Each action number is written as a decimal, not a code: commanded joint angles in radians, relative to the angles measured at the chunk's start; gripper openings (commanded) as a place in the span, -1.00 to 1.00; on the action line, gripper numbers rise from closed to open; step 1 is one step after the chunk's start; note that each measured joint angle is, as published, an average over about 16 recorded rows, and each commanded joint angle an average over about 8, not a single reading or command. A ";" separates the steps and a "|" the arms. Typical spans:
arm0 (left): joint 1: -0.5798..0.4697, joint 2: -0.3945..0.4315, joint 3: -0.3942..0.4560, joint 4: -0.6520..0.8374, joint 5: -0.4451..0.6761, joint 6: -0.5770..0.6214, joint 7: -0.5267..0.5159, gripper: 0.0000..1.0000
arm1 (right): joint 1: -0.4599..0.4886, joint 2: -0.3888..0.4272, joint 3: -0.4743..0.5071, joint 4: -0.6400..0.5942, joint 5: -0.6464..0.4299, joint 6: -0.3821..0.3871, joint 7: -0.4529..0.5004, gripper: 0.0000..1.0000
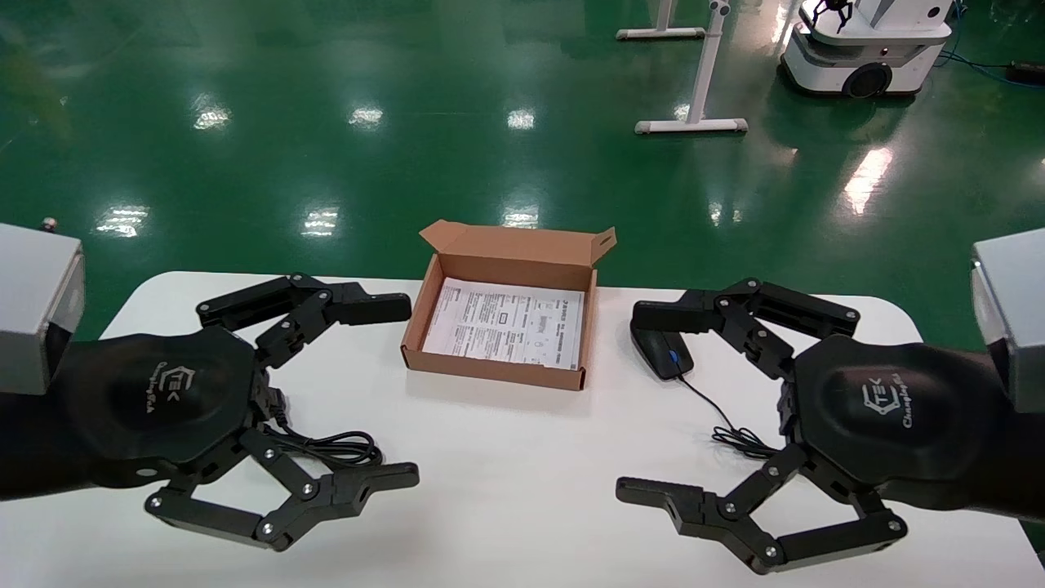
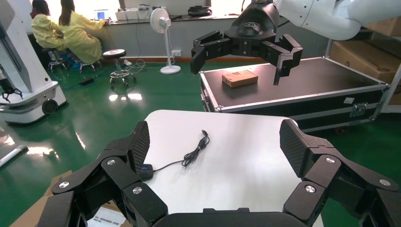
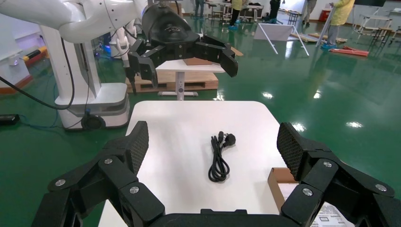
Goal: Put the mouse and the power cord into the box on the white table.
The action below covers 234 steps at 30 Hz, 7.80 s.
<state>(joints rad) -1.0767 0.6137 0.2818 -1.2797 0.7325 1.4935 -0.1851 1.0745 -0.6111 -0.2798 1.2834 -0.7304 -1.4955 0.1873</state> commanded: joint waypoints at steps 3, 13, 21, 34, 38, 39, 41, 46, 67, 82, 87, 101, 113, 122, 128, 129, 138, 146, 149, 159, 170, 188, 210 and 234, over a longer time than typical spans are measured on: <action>0.000 0.000 0.000 0.000 0.000 0.000 0.000 1.00 | 0.000 0.000 0.000 0.000 0.000 0.000 0.000 1.00; 0.000 0.000 0.000 0.000 0.000 0.000 0.000 1.00 | 0.000 0.000 0.000 0.000 0.000 0.000 0.000 1.00; 0.000 0.000 0.000 -0.001 0.000 0.000 0.000 1.00 | -0.002 0.001 0.001 0.003 0.001 0.000 0.001 1.00; -0.097 -0.003 0.138 -0.017 0.172 0.087 -0.016 1.00 | 0.043 0.012 -0.034 -0.078 -0.122 -0.056 -0.119 1.00; -0.193 -0.002 0.249 0.005 0.292 0.096 0.006 1.00 | 0.118 0.000 -0.091 -0.179 -0.239 -0.082 -0.240 1.00; -0.219 -0.002 0.275 0.014 0.323 0.096 0.017 1.00 | 0.139 -0.004 -0.107 -0.211 -0.271 -0.083 -0.271 1.00; -0.271 0.003 0.321 0.037 0.386 0.093 0.042 1.00 | 0.180 -0.015 -0.138 -0.278 -0.331 -0.077 -0.333 1.00; -0.398 0.034 0.427 0.114 0.551 0.091 0.124 1.00 | 0.269 -0.050 -0.204 -0.450 -0.482 -0.060 -0.480 1.00; -0.678 0.273 0.767 0.629 0.898 0.078 0.528 1.00 | 0.474 -0.178 -0.368 -0.982 -0.786 -0.021 -0.889 1.00; -0.741 0.424 0.801 0.974 0.934 0.009 0.729 1.00 | 0.521 -0.272 -0.390 -1.170 -0.823 0.051 -0.980 1.00; -0.739 0.453 0.803 1.048 0.938 -0.020 0.776 1.00 | 0.532 -0.293 -0.392 -1.206 -0.827 0.087 -0.989 1.00; -0.717 0.499 0.808 1.168 0.946 -0.069 0.830 -1.00 | 0.541 -0.316 -0.392 -1.263 -0.828 0.110 -0.988 -1.00; -0.716 0.495 0.807 1.160 0.945 -0.066 0.830 -1.00 | 0.541 -0.315 -0.391 -1.259 -0.827 0.108 -0.988 -1.00; -0.716 0.493 0.807 1.154 0.945 -0.066 0.829 -1.00 | 0.539 -0.314 -0.391 -1.256 -0.826 0.107 -0.988 -1.00; -0.716 0.493 0.807 1.152 0.945 -0.067 0.828 -1.00 | 0.539 -0.313 -0.390 -1.255 -0.825 0.106 -0.988 -1.00; -0.716 0.493 0.807 1.151 0.945 -0.067 0.828 -1.00 | 0.539 -0.313 -0.390 -1.255 -0.825 0.106 -0.988 -1.00; -0.718 0.493 0.806 1.148 0.943 -0.070 0.828 -1.00 | 0.539 -0.313 -0.391 -1.255 -0.824 0.106 -0.987 -1.00; -0.719 0.493 0.806 1.148 0.942 -0.070 0.827 -1.00 | 0.538 -0.313 -0.391 -1.254 -0.825 0.107 -0.987 -1.00; -0.721 0.489 0.799 1.152 0.933 -0.070 0.821 -1.00 | 0.538 -0.312 -0.391 -1.254 -0.825 0.107 -0.987 -1.00; -0.804 0.417 0.742 1.101 0.851 0.012 0.796 -1.00 | 0.621 -0.277 -0.365 -1.231 -0.788 0.075 -0.972 -1.00; -0.982 0.330 0.680 0.865 0.797 -0.013 0.684 -1.00 | 0.799 -0.298 -0.312 -1.170 -0.716 0.083 -0.887 -1.00; -1.055 0.472 0.628 0.797 0.745 -0.141 0.663 -1.00 | 0.803 -0.554 -0.259 -1.144 -0.634 0.221 -0.880 -1.00; -1.117 0.450 0.672 0.846 0.821 -0.098 0.673 -1.00 | 0.692 -0.734 -0.292 -1.219 -0.670 0.296 -0.998 -1.00; -1.141 0.460 0.688 0.884 0.839 -0.056 0.711 -1.00 | 0.563 -0.751 -0.403 -1.035 -0.665 0.487 -0.911 1.00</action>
<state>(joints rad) -2.2138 1.0765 0.9702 -0.3945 1.5716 1.4365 0.5292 1.6401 -1.3623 -0.6829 0.2437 -1.3960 -1.0158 -0.7265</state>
